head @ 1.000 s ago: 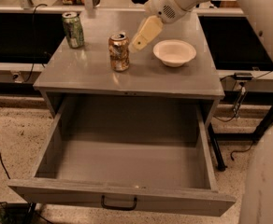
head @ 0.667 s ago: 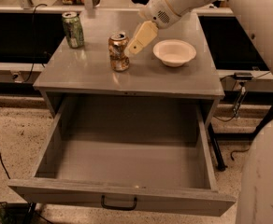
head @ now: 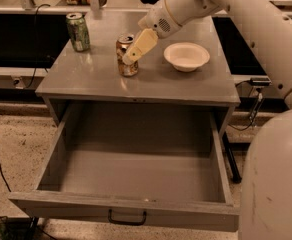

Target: Place orange can into top drawer

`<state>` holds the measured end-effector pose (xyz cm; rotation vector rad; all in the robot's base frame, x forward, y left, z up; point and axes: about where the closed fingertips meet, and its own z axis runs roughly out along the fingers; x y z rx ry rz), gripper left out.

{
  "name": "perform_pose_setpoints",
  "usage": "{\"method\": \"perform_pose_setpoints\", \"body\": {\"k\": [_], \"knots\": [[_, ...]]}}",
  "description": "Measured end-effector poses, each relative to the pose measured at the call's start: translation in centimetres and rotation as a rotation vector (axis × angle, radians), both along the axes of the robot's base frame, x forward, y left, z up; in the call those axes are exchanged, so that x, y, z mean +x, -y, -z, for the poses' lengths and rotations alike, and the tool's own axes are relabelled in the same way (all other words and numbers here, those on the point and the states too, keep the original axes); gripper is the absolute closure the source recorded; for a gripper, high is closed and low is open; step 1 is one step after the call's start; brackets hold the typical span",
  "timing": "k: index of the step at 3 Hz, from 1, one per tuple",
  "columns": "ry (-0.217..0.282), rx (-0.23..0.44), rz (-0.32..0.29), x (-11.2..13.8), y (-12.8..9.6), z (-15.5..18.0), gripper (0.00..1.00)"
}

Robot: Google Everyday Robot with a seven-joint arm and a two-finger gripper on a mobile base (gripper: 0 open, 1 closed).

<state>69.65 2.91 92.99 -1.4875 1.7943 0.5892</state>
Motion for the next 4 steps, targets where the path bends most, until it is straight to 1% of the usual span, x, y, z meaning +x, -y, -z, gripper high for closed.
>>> {"method": "perform_pose_setpoints", "body": {"k": [1,2,3,4], "knots": [[-0.029,0.011,-0.018,0.3,-1.1,1.0,0.00],[-0.046,0.017,-0.022,0.5,-1.7,1.9,0.00],[-0.045,0.025,-0.040,0.7,-2.5,2.8,0.00],[-0.042,0.018,-0.054,0.8,-2.9,3.6,0.18]]}}
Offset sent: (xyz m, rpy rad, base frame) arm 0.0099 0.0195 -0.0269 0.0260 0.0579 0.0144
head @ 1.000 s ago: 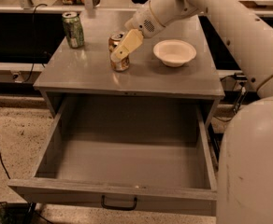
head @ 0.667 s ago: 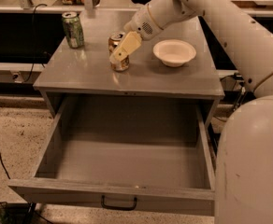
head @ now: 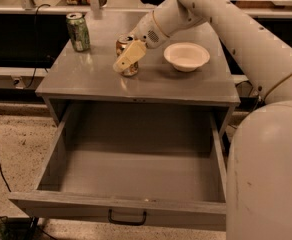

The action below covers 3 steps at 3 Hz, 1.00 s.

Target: Place orange can into top drawer

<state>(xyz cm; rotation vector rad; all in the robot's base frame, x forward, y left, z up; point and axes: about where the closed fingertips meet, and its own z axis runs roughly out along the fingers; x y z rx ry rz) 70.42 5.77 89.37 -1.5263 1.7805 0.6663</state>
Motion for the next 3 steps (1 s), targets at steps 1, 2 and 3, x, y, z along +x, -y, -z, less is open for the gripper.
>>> {"method": "perform_pose_setpoints", "body": {"k": [1,2,3], "knots": [[-0.016,0.028,0.000,0.2,-0.1,0.7,0.50],[-0.022,0.063,-0.007,0.1,-0.3,0.3,0.72],[-0.015,0.153,-0.036,-0.2,-0.7,-1.8,0.94]]}}
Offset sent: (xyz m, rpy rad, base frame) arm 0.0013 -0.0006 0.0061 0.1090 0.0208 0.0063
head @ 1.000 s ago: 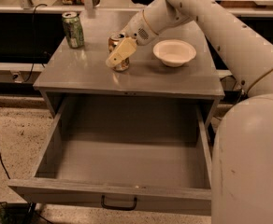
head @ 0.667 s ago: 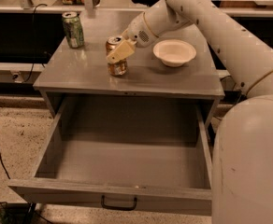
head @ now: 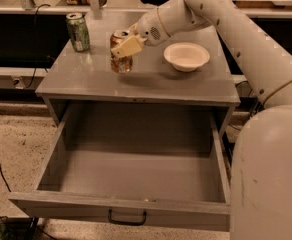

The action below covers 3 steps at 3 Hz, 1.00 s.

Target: Place orange can into top drawer

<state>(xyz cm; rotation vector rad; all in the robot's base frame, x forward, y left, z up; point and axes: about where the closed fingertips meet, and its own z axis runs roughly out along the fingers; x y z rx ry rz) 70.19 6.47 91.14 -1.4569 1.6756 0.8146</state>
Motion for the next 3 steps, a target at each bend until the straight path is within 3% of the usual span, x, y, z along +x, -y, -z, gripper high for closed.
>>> {"method": "perform_pose_setpoints", "body": {"k": [1,2,3], "knots": [[0.046,0.088,-0.089,-3.1,0.3,-5.4,1.00],[0.035,0.107,-0.167,-8.9,2.8,-9.1,1.00],[-0.028,0.045,-0.209,-15.8,5.1,-8.5,1.00]]}}
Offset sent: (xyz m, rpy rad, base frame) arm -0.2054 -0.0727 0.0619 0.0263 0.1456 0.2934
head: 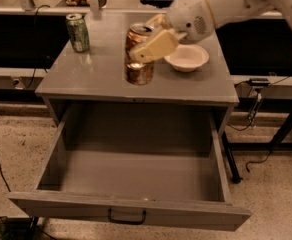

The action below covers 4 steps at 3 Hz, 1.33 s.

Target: Place orange can into top drawer

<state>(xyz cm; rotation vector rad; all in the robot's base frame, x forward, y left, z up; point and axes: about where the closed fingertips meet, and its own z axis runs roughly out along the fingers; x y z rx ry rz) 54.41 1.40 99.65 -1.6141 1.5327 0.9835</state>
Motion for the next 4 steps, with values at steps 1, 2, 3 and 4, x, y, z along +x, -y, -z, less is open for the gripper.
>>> {"method": "perform_pose_setpoints", "body": {"k": [1,2,3,4], "knots": [[-0.052,-0.043,-0.007,-1.8,0.3,2.5,1.00],[-0.053,-0.043,-0.011,-1.8,0.1,2.6,1.00],[-0.085,-0.082,-0.040,-2.3,-0.6,5.6,1.00],[-0.035,-0.118,-0.049,-7.2,-1.9,11.1,1.00]]}}
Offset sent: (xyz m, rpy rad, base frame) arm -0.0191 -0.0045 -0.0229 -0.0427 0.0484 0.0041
